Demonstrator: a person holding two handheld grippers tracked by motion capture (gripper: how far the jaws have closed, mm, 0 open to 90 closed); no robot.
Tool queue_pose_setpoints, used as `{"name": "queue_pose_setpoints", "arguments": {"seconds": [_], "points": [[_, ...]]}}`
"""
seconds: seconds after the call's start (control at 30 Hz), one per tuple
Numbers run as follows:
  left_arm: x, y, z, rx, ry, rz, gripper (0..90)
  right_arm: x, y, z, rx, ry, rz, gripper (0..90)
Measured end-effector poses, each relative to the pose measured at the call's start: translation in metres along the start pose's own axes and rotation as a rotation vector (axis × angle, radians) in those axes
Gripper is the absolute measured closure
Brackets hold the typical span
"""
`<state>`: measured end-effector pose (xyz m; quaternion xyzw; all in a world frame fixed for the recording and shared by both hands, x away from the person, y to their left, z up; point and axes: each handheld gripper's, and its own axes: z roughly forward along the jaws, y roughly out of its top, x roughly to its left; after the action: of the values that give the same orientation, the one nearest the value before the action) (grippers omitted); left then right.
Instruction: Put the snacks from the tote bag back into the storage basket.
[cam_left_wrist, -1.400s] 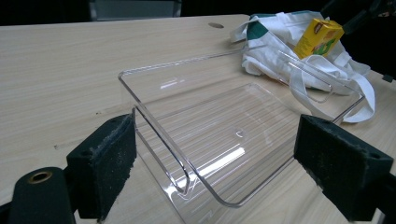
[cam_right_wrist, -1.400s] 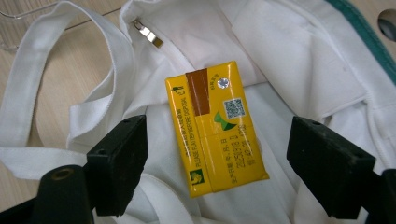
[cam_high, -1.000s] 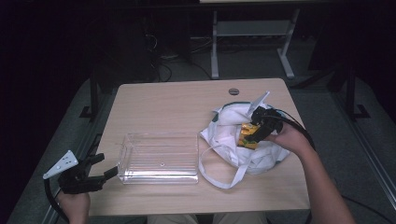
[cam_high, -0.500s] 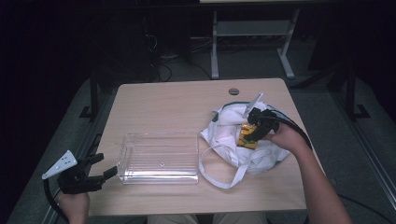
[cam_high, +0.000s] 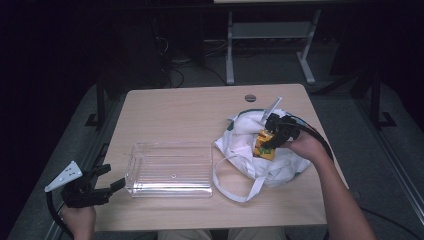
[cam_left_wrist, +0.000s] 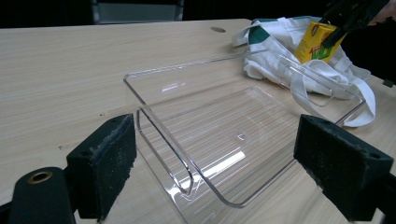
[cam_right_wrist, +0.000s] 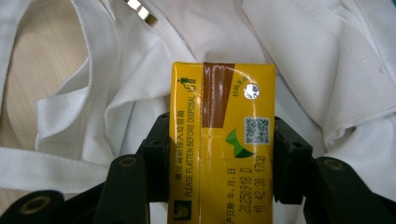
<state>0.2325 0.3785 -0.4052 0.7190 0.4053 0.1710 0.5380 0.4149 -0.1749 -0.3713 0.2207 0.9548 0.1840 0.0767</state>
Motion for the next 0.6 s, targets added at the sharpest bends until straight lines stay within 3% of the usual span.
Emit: {"name": "queue_pose_setpoints", "arguments": {"seconds": [0.13, 0.6], "points": [[0.0, 0.0, -0.001, -0.001, 0.002, 0.0, 12.7, -0.001, 0.003, -0.004, 0.001, -0.001, 0.005, 50.6], [0.0, 0.0, -0.001, -0.005, 0.005, 0.0, 12.8, 0.0, 0.008, -0.036, -0.088, 0.026, 0.032, 51.0]]}}
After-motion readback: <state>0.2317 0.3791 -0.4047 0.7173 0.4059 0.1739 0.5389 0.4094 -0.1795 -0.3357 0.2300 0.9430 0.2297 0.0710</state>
